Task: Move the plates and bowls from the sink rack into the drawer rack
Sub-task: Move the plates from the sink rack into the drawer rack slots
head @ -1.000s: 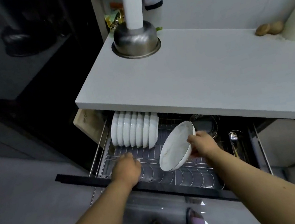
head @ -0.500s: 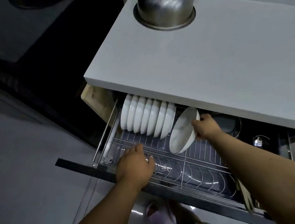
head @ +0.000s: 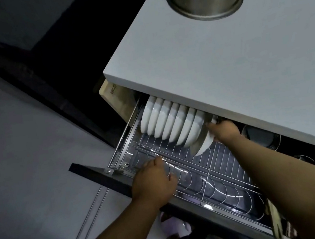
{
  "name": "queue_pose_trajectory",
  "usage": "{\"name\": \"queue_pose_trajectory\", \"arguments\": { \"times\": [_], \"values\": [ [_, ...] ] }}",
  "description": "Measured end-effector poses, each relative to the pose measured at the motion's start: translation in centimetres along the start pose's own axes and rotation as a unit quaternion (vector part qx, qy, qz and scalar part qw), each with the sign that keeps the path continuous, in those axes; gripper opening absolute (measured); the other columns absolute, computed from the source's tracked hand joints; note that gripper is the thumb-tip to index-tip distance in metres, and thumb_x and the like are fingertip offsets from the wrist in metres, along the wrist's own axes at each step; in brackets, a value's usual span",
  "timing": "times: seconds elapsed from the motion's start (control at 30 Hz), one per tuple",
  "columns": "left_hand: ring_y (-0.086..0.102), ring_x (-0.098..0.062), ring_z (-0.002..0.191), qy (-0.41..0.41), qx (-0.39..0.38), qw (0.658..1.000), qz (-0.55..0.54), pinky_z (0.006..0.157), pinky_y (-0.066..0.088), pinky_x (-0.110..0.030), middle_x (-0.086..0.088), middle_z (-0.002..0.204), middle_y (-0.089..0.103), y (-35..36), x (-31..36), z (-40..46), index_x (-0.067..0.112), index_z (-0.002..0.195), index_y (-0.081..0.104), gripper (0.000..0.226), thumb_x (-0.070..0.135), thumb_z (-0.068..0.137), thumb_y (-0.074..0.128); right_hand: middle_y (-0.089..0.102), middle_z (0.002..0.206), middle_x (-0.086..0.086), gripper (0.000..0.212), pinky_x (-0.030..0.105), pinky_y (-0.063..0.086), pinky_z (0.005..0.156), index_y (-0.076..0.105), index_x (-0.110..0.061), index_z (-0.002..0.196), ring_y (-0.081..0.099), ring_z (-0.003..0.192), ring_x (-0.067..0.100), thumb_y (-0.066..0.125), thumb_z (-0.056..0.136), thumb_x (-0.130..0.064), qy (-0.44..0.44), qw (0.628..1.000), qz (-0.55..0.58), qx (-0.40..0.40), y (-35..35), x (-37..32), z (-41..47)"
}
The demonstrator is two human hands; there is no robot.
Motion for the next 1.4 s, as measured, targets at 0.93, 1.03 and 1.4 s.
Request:
{"name": "queue_pose_trajectory", "arguments": {
  "times": [0.93, 1.03, 1.4],
  "values": [
    [0.057, -0.023, 0.095, 0.021, 0.023, 1.000, 0.003, 0.073, 0.050, -0.032, -0.003, 0.107, 0.060, 0.7, -0.1, 0.1, 0.017, 0.120, 0.047, 0.042, 0.043, 0.087, 0.046, 0.062, 0.109, 0.011, 0.053, 0.025, 0.040, 0.069, 0.042, -0.009, 0.137, 0.059, 0.084, 0.025, 0.059, 0.092, -0.032, -0.055, 0.998, 0.011, 0.008, 0.4, 2.5, -7.7],
    [0.060, -0.026, 0.090, 0.024, 0.022, 0.999, 0.009, 0.071, 0.051, -0.033, -0.004, 0.103, 0.063, 0.7, 0.1, 0.0, 0.018, 0.118, 0.047, 0.041, 0.045, 0.087, 0.046, 0.057, 0.085, 0.002, 0.048, 0.024, 0.039, 0.056, 0.045, -0.012, 0.133, 0.053, 0.064, 0.015, 0.058, 0.092, -0.033, -0.056, 0.997, 0.033, 0.030, -0.9, 4.7, -10.9],
    [0.059, -0.019, 0.092, 0.171, -0.028, 0.982, -0.073, 0.080, 0.050, -0.033, 0.001, 0.107, 0.062, 2.3, 8.7, -1.7, 0.018, 0.114, 0.056, 0.030, 0.034, 0.089, 0.054, 0.066, 0.096, 0.004, 0.037, 0.027, 0.043, 0.069, 0.053, -0.018, 0.125, 0.060, 0.083, 0.018, 0.060, 0.090, -0.029, -0.034, 0.978, 0.105, 0.179, -9.6, 12.0, -20.3]
  ]
}}
Point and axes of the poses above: each hand's wrist, its own z-axis towards the middle knuckle, its own y-axis out of the palm, x = y × z, the point moved 2 cm from there along z, towards the middle knuckle
